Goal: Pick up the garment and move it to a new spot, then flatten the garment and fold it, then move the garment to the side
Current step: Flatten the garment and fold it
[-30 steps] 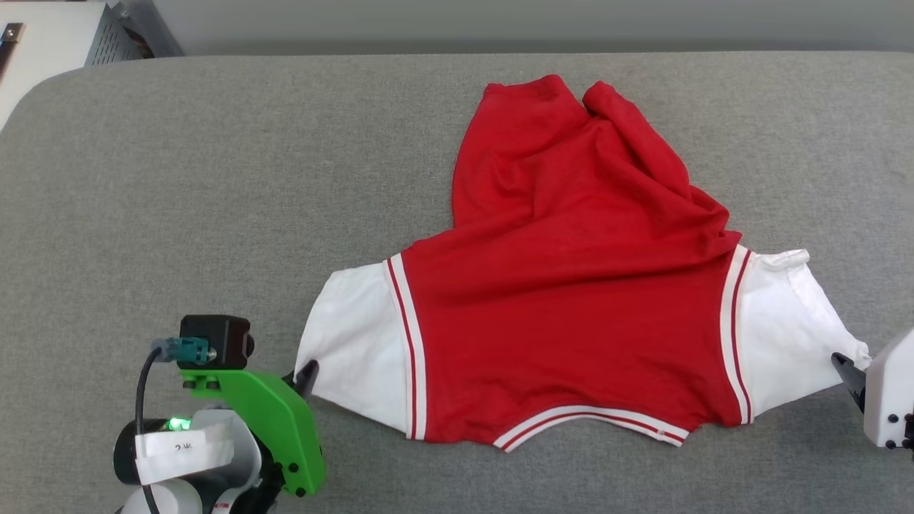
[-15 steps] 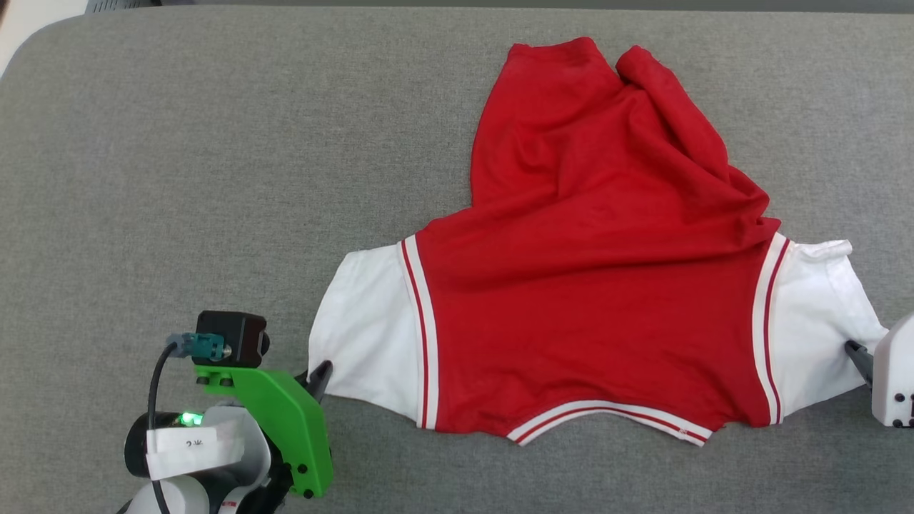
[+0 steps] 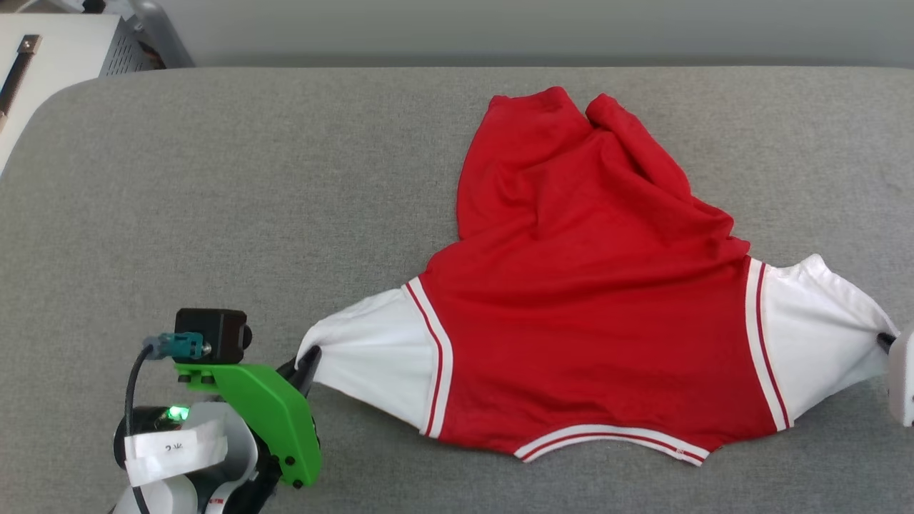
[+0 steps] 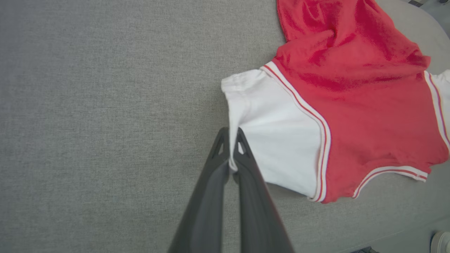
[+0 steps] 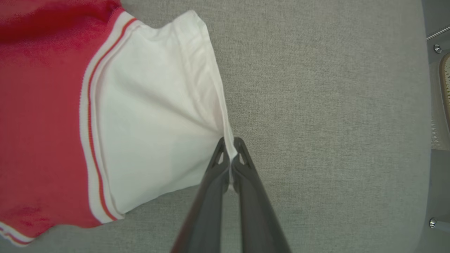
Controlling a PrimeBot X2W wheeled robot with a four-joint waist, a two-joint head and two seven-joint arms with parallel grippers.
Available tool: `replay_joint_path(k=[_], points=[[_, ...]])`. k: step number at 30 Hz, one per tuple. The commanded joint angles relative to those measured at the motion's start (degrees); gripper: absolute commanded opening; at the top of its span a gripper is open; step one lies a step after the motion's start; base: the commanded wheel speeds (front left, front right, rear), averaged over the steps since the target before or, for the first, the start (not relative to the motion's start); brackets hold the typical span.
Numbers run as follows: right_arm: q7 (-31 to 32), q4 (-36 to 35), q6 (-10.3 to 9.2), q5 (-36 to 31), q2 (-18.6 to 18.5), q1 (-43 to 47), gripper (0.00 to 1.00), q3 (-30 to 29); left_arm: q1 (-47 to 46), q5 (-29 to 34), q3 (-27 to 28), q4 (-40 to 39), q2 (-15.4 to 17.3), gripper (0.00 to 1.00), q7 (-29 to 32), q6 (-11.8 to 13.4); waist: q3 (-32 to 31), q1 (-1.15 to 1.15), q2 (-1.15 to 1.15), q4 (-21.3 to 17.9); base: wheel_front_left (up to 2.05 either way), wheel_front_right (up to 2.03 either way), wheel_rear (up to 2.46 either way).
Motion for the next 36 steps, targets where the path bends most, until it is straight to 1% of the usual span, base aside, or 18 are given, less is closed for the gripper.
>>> replay_joint_path(k=[1,6,9,12,16,19,23,28,32,36], points=[[-0.4,-1.6,-0.04,0.9,-1.1,0.0,0.00,-0.2,-1.6,-0.3,0.5,-0.4,0.3,0.00,-0.8,-0.4,-3.0,0.00,0.00,-1.8,0.00,0.00,0.00],[-0.3,-7.8,-0.04,4.0,-4.4,-1.9,0.00,-1.4,-3.9,-0.7,2.0,-1.9,1.0,0.00,-2.5,-0.9,-5.6,0.00,0.00,-3.3,0.00,0.00,0.00],[-0.6,-11.2,-0.04,6.3,-5.8,-3.8,0.00,-2.6,-5.9,-0.8,3.3,-3.3,1.6,0.00,-3.9,-1.1,-6.7,0.00,0.00,-4.2,0.00,0.00,0.00],[-3.3,-14.1,-0.04,7.8,-7.8,-6.8,0.00,-2.8,-8.9,0.0,5.1,-4.5,2.7,0.00,-6.6,-1.5,-7.9,0.00,0.00,-5.1,0.00,0.00,0.00],[-5.9,-15.6,-0.04,9.3,-8.1,-10.0,0.00,-3.3,-11.8,-0.2,6.5,-5.6,3.0,0.00,-8.5,-1.5,-8.9,0.00,0.00,-5.8,0.00,0.00,0.00],[-9.6,-16.8,-0.04,9.4,-8.1,-13.0,0.00,-3.7,-14.3,-0.2,7.5,-7.0,3.2,0.00,-10.2,-1.5,-9.0,0.00,0.00,-6.3,0.00,0.00,0.00],[-13.1,-16.4,-0.04,8.7,-8.5,-16.3,0.00,-3.0,-18.1,0.0,8.3,-8.8,3.4,0.00,-11.9,-1.5,-8.6,0.00,0.00,-6.8,0.00,0.00,0.00],[-15.8,-15.2,-0.04,9.3,-8.0,-21.9,0.00,-2.2,-24.3,-0.2,9.2,-9.2,4.4,0.00,-13.0,-2.0,-6.7,0.00,0.00,-7.3,0.00,0.00,0.00],[-17.6,-13.4,-0.04,9.1,-8.0,-26.9,0.00,-1.6,-30.8,-1.5,9.1,-7.2,5.1,0.00,-13.1,-3.0,-4.2,0.00,0.00,-6.9,0.00,0.00,0.00],[-19.1,-10.6,-0.04,8.7,-7.1,-33.4,0.00,-0.6,-38.6,-2.2,9.2,-3.4,6.8,0.00,-13.0,-4.5,-0.1,0.00,0.00,-6.5,0.00,0.00,0.00]])
